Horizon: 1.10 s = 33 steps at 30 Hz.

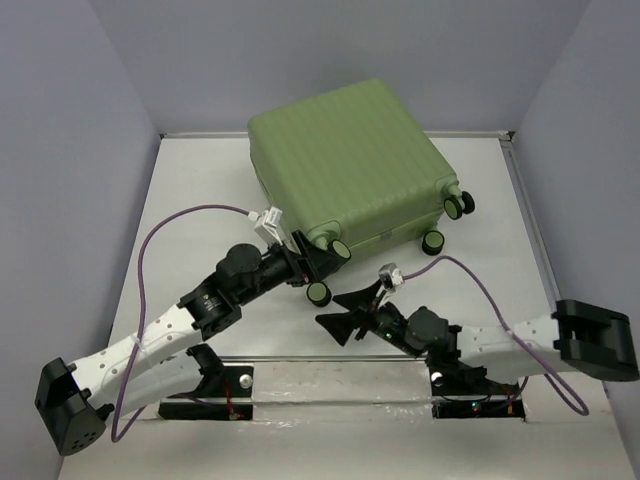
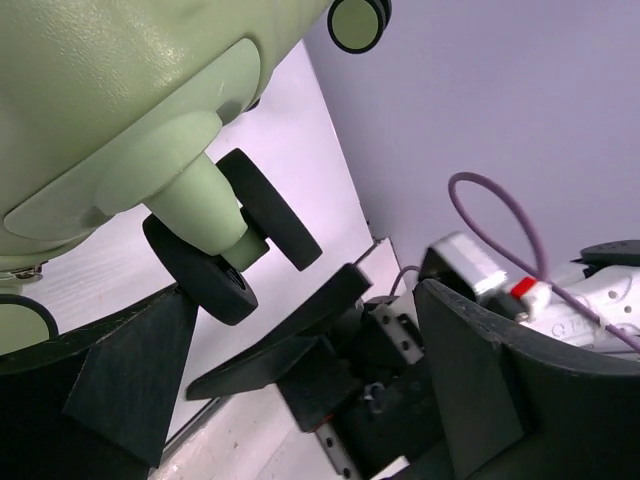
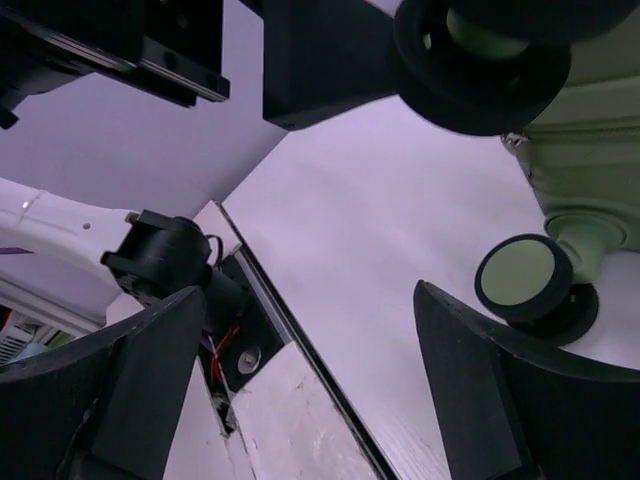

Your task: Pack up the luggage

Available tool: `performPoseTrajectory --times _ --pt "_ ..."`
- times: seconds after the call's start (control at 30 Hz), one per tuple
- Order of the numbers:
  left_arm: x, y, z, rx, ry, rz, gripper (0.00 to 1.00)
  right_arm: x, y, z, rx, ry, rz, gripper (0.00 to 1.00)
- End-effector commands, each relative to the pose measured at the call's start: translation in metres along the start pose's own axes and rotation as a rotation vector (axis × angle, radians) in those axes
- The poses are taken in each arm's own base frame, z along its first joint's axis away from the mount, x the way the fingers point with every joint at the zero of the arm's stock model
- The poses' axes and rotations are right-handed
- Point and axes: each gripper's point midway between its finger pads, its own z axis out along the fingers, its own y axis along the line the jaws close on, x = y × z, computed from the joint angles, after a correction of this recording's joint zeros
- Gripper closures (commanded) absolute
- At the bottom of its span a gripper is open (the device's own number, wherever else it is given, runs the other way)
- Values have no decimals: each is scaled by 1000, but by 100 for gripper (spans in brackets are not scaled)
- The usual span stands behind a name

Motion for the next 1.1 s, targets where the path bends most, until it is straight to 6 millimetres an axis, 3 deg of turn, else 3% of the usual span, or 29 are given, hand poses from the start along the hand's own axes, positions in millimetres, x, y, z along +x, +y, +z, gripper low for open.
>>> performPoseTrajectory --times 0.0,0.03,0.07,0.1,0.2,0.23,0.27,0.47,0.63,0.67,0.73,0.77,0.8,0.83,0.9,0.97,1.07 --pt "-63 -79 -18 277 -234 -25 1 -24 -17 -15 119 4 -123 8" --pt "-63 -78 -17 274 -234 -27 1 -38 -8 -16 98 -32 -120 6" --pt "-63 -77 -16 269 -236 -28 1 -48 -19 -16 150 -49 -167 4" --pt "-62 -74 -15 264 -235 -29 1 -63 -18 -16 155 -81 -176 3" --pt "-59 -69 -13 257 -231 -35 1 -104 -17 -2 179 -140 -208 0" --pt "-60 -68 -13 256 -234 -35 1 -101 -26 1 194 -122 -226 0" --pt "-59 -68 -13 258 -233 -35 1 -120 -29 9 199 -148 -234 0" --pt "-58 -66 -14 257 -231 -28 1 -135 -25 53 133 -125 -224 0" --pt "-57 -65 -16 260 -232 -19 1 -147 -19 74 111 -171 -195 4" --pt "-57 -65 -17 263 -231 -16 1 -147 -18 75 107 -180 -188 7" --pt "-57 -61 -19 250 -233 -10 1 -149 -22 79 125 -203 -176 29" --pt "-56 -57 -21 232 -235 -6 1 -149 -24 79 132 -208 -170 56" --pt "-59 -52 -23 204 -251 16 2 -148 -27 78 141 -212 -168 63" --pt "-64 -34 -29 110 -291 21 5 -151 -28 77 150 -223 -173 78" --pt "-65 -4 -40 -8 -330 32 9 -152 -30 75 160 -226 -181 88" --pt "-72 25 -66 -108 -429 36 26 -153 -32 73 177 -218 -203 93" --pt "-54 71 -76 -191 -450 56 44 -154 -29 74 179 -188 -232 93"
